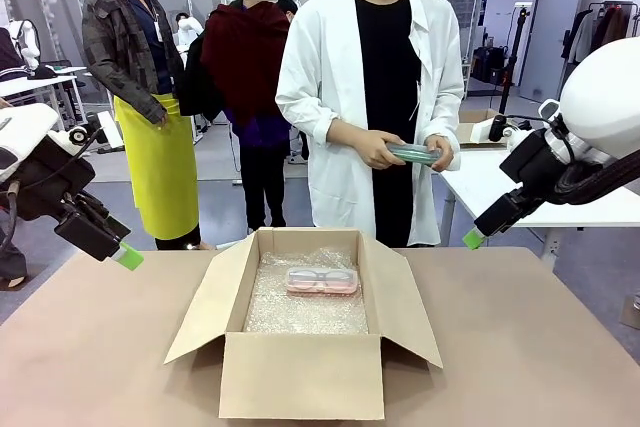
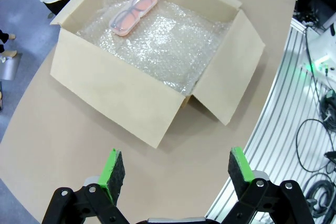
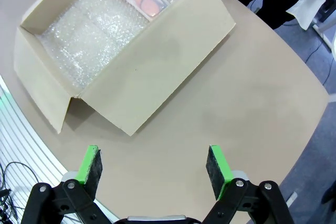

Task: Pack the glasses set securely to prepare it for shipping.
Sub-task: Put the Glasses case from the right side of the table into the Package Box.

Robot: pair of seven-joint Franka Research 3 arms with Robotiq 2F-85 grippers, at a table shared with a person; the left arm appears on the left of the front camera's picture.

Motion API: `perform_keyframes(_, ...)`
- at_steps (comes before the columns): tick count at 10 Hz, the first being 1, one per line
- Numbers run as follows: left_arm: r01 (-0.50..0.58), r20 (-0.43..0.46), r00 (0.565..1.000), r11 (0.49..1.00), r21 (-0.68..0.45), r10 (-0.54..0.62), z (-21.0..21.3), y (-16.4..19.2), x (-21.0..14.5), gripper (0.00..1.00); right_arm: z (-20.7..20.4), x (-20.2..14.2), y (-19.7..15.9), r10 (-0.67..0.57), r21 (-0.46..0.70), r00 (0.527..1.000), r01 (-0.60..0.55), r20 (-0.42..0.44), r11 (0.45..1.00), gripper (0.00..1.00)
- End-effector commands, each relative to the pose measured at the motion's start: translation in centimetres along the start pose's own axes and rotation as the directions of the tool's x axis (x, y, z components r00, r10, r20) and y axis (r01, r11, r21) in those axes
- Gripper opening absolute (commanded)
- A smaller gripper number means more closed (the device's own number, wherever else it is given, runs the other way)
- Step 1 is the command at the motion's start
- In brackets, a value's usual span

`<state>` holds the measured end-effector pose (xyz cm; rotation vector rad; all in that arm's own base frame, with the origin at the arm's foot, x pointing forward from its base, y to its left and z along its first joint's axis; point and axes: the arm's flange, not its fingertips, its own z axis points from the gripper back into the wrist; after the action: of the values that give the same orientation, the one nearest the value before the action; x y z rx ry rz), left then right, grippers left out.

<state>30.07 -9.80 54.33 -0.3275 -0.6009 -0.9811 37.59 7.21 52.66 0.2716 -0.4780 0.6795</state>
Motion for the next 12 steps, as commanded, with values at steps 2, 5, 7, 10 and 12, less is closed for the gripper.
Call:
perform_keyframes(2, 0.003, 0.014, 1.0, 1.0, -0.019, -0.003, 0.1, 0.02, -0.06, 1.0, 0.1, -0.01, 0.13, -0.001, -0.008, 1.0, 0.001, 0.006, 1.0, 1.0)
perform_keyframes(5, 0.003, 0.014, 1.0, 1.0, -0.019, -0.003, 0.1, 0.02, -0.06, 1.0, 0.1, -0.01, 0.13, -0.001, -0.008, 1.0, 0.001, 0.006, 1.0, 1.0)
perform_keyframes(7, 0.003, 0.014, 1.0, 1.0, -0.019, -0.003, 0.1, 0.02, -0.06, 1.0, 0.1, -0.01, 0.13, -0.001, -0.008, 1.0, 0.001, 0.006, 1.0, 1.0)
perform_keyframes(10, 0.003, 0.014, 1.0, 1.0, -0.019, -0.003, 0.1, 0.02, -0.06, 1.0, 0.1, -0.01, 0.13, -0.001, -0.008, 1.0, 0.001, 0.006, 1.0, 1.0)
perform_keyframes(12, 0.003, 0.014, 1.0, 1.0, -0.019, -0.003, 0.1, 0.02, -0.06, 1.0, 0.1, -0.01, 0.13, -0.001, -0.008, 1.0, 0.001, 0.006, 1.0, 1.0)
